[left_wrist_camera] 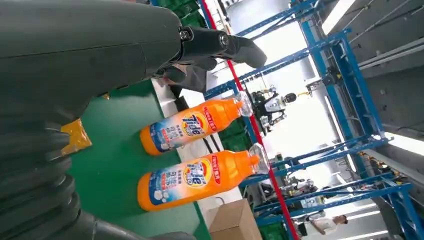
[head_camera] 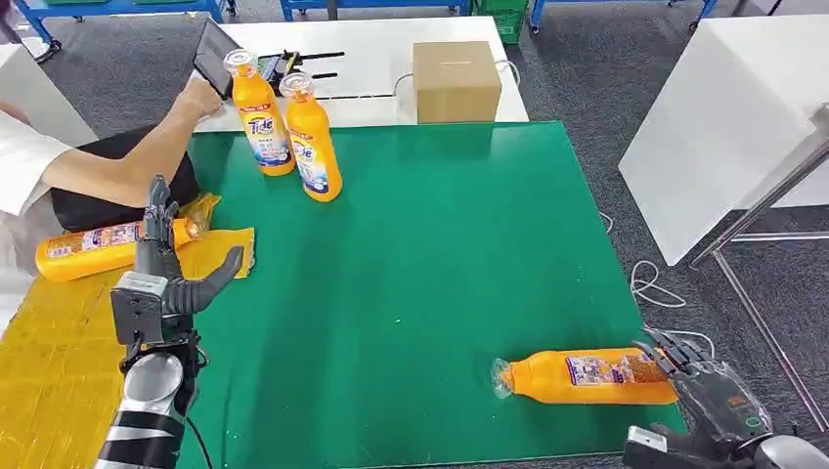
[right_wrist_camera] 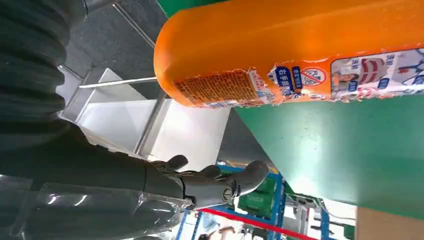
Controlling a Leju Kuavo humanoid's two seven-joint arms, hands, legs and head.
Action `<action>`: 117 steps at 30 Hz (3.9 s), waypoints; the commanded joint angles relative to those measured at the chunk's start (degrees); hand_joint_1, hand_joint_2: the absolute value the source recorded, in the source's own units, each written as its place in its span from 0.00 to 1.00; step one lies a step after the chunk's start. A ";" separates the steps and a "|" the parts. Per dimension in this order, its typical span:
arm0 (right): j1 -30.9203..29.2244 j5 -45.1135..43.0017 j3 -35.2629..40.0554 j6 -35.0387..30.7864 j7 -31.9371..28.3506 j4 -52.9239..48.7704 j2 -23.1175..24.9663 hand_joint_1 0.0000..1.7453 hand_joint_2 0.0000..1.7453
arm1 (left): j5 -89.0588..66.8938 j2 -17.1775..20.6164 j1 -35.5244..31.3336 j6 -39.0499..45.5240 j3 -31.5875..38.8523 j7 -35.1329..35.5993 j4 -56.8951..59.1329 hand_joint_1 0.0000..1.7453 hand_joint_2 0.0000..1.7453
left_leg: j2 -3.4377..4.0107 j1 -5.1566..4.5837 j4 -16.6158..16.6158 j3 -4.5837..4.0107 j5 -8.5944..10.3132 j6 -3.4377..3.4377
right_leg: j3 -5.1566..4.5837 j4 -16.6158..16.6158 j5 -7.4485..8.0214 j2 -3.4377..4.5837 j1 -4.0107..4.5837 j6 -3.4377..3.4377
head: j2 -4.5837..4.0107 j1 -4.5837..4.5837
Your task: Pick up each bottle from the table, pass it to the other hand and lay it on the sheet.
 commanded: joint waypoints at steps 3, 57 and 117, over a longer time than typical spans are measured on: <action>-11.30 9.91 5.43 -0.28 3.39 14.32 9.67 0.00 1.00 | -0.48 -0.94 -0.55 -0.50 -2.68 0.95 0.65 0.00 1.00 | 0.02 0.16 -0.15 0.26 -0.01 -0.07 | 0.29 -0.27 0.07 0.02 0.16 0.02 | 0.00 0.00; -24.66 -13.36 3.28 -15.55 -9.94 19.53 44.47 1.00 1.00 | 8.60 0.48 11.46 -27.27 -9.33 6.78 -5.46 0.00 1.00 | 0.31 0.31 -0.09 0.42 0.01 -0.17 | 0.36 -0.04 0.03 0.39 0.28 0.06 | 0.00 0.02; -36.48 -9.49 43.73 -16.40 -17.45 40.54 48.37 1.00 1.00 | 17.11 -3.03 -5.74 -22.30 -24.12 9.01 9.83 0.00 1.00 | 0.07 0.27 -0.10 0.39 0.07 -0.18 | 0.34 -0.05 0.04 0.18 0.19 0.06 | 0.00 0.02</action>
